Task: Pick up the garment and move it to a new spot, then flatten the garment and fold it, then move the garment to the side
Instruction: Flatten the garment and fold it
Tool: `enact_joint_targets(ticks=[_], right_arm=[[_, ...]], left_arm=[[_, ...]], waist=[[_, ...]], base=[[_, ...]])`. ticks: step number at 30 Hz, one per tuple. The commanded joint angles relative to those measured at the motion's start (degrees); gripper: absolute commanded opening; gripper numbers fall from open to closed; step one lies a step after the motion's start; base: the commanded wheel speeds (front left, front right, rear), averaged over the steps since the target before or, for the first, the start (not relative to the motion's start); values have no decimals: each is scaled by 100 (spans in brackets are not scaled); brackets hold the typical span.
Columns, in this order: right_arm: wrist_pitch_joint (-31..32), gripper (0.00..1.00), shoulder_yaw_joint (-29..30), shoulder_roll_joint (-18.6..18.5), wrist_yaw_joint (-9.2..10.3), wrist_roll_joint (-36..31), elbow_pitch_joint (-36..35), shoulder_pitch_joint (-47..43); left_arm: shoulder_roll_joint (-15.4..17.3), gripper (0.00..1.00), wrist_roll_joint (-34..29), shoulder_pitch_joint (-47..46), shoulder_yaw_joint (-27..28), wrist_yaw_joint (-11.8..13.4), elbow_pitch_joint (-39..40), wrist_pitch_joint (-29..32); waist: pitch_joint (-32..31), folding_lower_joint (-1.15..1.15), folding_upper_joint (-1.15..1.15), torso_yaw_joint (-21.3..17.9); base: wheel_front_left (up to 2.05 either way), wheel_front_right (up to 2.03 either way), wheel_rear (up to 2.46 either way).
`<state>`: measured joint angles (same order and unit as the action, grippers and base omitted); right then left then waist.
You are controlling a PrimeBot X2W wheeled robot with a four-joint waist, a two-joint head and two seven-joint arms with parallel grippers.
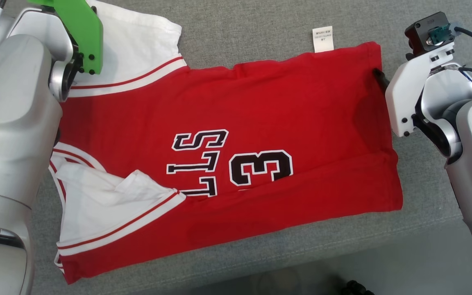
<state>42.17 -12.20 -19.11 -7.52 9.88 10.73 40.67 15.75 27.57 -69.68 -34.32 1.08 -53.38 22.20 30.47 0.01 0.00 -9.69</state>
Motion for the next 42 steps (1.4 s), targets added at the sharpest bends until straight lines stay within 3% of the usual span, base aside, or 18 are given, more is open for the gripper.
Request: enact_joint_targets(ticks=[1, 3, 4, 5, 6, 10, 12, 17, 26, 42], right_arm=[[-40, 100, -9, -17, 6, -30, 10, 62], [-28, 100, -20, -34, 6, -24, 6, 53], [-11, 100, -21, -45, 6, -19, 1, 52], [-3, 100, -22, -50, 6, -14, -9, 53], [4, 100, -25, -53, 6, -11, -20, 57], [38, 100, -11, -75, 6, -4, -53, 99], [5, 100, 27, -56, 6, 16, -71, 109], [-125, 100, 152, -23, 7, 7, -125, 64], [-348, 100, 959, 125, 6, -211, -365, -231], [-501, 100, 771, 426, 6, -358, 453, 227]], left_arm=[[60, 100, -50, -127, -12, 31, -55, -27], [48, 95, -48, -166, -24, 37, -149, -16], [34, 84, -15, -196, -1, 44, -170, -54], [28, 63, -10, -218, 2, 41, -197, -70], [24, 50, -9, -226, -15, 17, -236, -60], [-65, 26, 47, -241, -44, -66, -357, -30], [-142, 0, 123, -221, -27, -115, -407, -16], [-246, 0, 165, -205, -61, -153, -499, -58], [-566, 0, 280, -147, -87, -143, -700, -240], [-704, 0, 297, -400, -224, -220, -1053, -382]], waist=[[24, -1, 0, -25], [41, -1, 0, -34], [54, -1, 0, -34], [68, -1, 0, -33], [81, -1, 0, -32], [137, -1, 0, -3], [166, -1, 0, 16], [188, -1, 0, 62], [112, -1, 0, 216], [262, -1, 0, 371]], base=[[0, 0, 0], [0, 0, 0], [0, 0, 0], [0, 0, 0], [0, 0, 0], [0, 0, 0], [0, 0, 0], [0, 0, 0], [0, 0, 0], [0, 0, 0]])
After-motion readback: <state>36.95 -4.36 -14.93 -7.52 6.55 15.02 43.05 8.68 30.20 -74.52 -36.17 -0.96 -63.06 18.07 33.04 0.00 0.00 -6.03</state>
